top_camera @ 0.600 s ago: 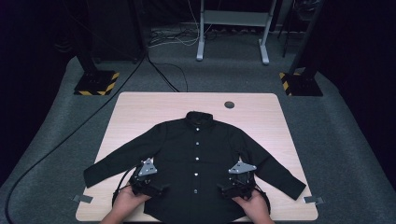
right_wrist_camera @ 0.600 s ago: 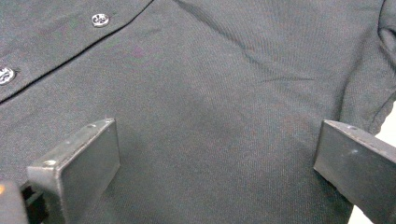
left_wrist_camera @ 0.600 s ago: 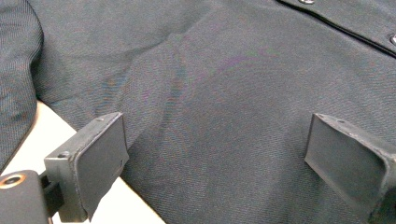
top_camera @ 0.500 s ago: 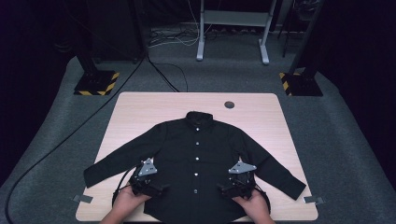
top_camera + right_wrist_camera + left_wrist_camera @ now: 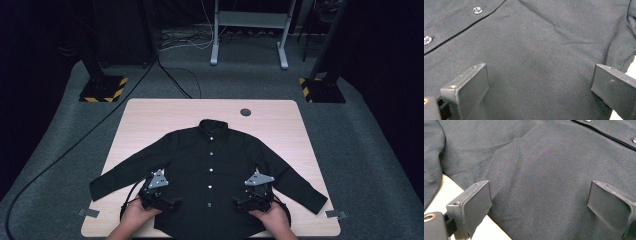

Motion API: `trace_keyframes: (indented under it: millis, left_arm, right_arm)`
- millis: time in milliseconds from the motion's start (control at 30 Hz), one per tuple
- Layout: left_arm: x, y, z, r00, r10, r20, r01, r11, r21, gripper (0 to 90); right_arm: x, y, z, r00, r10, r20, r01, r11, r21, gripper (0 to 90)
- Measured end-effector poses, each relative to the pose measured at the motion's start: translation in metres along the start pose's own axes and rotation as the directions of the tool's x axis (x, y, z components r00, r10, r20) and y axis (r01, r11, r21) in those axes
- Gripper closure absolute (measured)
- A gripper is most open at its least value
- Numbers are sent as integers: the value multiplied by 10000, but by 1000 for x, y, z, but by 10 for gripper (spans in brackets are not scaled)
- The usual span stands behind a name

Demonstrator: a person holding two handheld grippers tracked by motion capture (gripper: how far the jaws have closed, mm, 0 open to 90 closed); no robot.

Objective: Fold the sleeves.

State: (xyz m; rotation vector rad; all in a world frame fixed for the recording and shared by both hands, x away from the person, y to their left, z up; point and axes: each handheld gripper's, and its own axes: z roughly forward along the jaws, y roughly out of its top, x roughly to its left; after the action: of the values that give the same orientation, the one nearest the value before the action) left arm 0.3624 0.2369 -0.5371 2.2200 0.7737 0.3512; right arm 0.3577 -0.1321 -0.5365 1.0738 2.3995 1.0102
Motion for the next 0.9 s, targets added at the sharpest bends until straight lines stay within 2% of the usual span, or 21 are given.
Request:
trace_keyframes:
  millis: [300,433,633,767,833,900]
  left_arm:
    - [0,0,0,10000,-3,-4,3,10000,-2,51]
    - [0,0,0,10000,-21,-10,21,10000,19,50]
    - [0,0,0,10000,-22,-7,22,10000,23,49]
    - [0,0,0,10000,-26,1,26,10000,6,49]
    - [0,0,0,10000,-27,2,27,10000,6,49]
    - [0,0,0,10000,-26,1,26,10000,6,49]
  right_arm:
    - [0,-3,-3,10000,-14,-29,14,9998,-219,53]
    - [0,-4,-5,10000,-25,-78,24,9999,-158,59]
    - [-5,-5,-11,9966,631,-522,-650,9973,-346,148]
    - [-8,-5,-16,9960,726,-519,-747,9964,-404,207]
    - [-9,-5,-17,9959,707,-565,-730,9965,-399,208]
    - [-10,-3,-20,9966,722,-390,-739,9963,-448,162]
